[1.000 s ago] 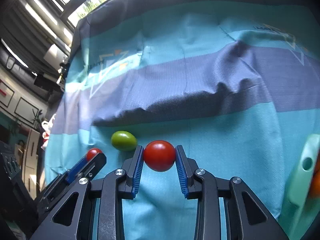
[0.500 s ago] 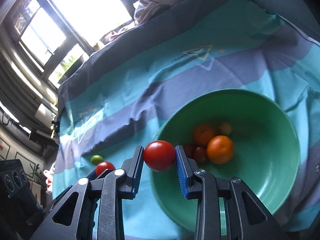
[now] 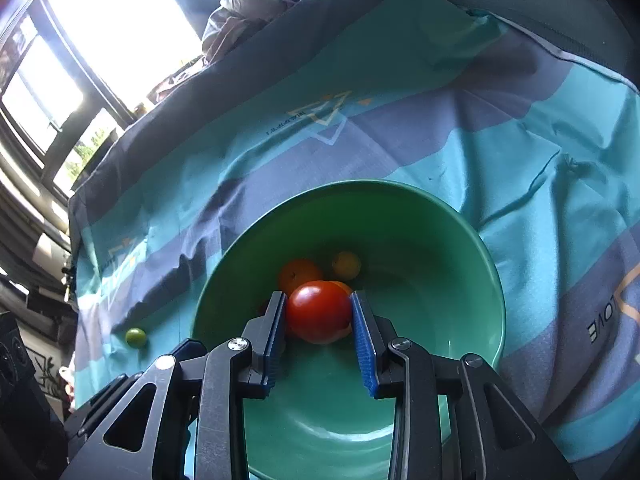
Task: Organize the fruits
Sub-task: 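Open the right gripper to release the tomato into the bowl, then move the right gripper to the green lime and close on it, then lift the green lime with the right gripper and carry it over the bowl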
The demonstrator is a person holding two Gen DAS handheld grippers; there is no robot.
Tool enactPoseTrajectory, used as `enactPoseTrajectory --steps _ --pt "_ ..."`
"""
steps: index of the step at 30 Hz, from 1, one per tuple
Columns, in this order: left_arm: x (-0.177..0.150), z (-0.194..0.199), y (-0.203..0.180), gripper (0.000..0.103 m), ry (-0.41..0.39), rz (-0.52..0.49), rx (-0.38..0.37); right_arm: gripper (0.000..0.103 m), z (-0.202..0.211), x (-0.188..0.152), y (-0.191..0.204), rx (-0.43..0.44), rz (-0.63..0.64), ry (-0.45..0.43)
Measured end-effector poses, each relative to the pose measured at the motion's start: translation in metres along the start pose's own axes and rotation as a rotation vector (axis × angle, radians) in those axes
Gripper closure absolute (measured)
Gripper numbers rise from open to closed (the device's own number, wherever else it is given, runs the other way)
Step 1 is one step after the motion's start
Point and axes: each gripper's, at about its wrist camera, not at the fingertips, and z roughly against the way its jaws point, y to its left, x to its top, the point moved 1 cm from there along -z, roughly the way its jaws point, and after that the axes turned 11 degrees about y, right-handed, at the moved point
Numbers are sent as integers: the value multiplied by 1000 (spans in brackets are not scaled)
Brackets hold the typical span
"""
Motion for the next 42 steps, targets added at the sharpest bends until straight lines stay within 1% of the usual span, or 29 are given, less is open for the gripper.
enactPoseTrajectory --steps 3,5,6,10,12,14,15,17,19,20,21,23,24,26,28,30,33,35,37,38,40,42 --pt "0 10 12 64 -5 24 27 67 2 0 4 -14 17 -15" --pt "-2 22 28 59 -18 64 59 61 5 0 10 -5 36 -27" --pt "-3 29 39 56 -22 93 85 60 6 0 15 4 49 -32" --pt "-13 56 98 51 -62 265 233 59 0 5 49 50 143 -15" --pt "-21 65 128 51 -70 354 307 59 -10 9 76 100 209 34" --pt "-31 68 158 51 -69 453 357 59 -23 12 109 165 284 89" --pt "-35 67 169 51 -58 487 369 59 -32 14 127 203 322 128" --pt "-41 62 187 51 -29 531 383 59 -53 13 160 245 400 215" --pt "-44 56 202 51 -10 561 404 59 -76 10 189 248 462 283" --pt "-44 55 209 51 -7 575 410 59 -90 9 203 242 486 320" --pt "-44 53 214 51 -7 584 398 59 -103 7 215 239 504 356" --pt "-44 49 226 51 -9 606 352 59 -123 3 233 257 533 411" --pt "-43 48 231 52 -13 627 335 59 -133 1 241 279 543 437" --pt "-41 45 236 52 -17 647 329 59 -151 -2 255 313 552 496" --pt "-38 41 242 52 -10 653 334 59 -169 -5 264 308 556 553" --pt "-39 37 246 52 4 667 321 59 -184 -10 274 280 578 577" --pt "-41 33 254 53 14 689 316 58 -195 -16 282 269 615 608" --pt "-43 31 258 54 16 702 308 58 -200 -19 287 252 637 624" --pt "-42 31 257 55 3 693 315 58 -203 -23 289 237 660 630" --pt "-42 31 257 55 -2 688 316 58 -205 -24 290 240 662 633" --pt "-41 32 257 62 -18 678 306 58 -210 -23 290 254 659 657" --pt "-42 33 257 61 -21 666 311 58 -212 -24 288 274 645 674"
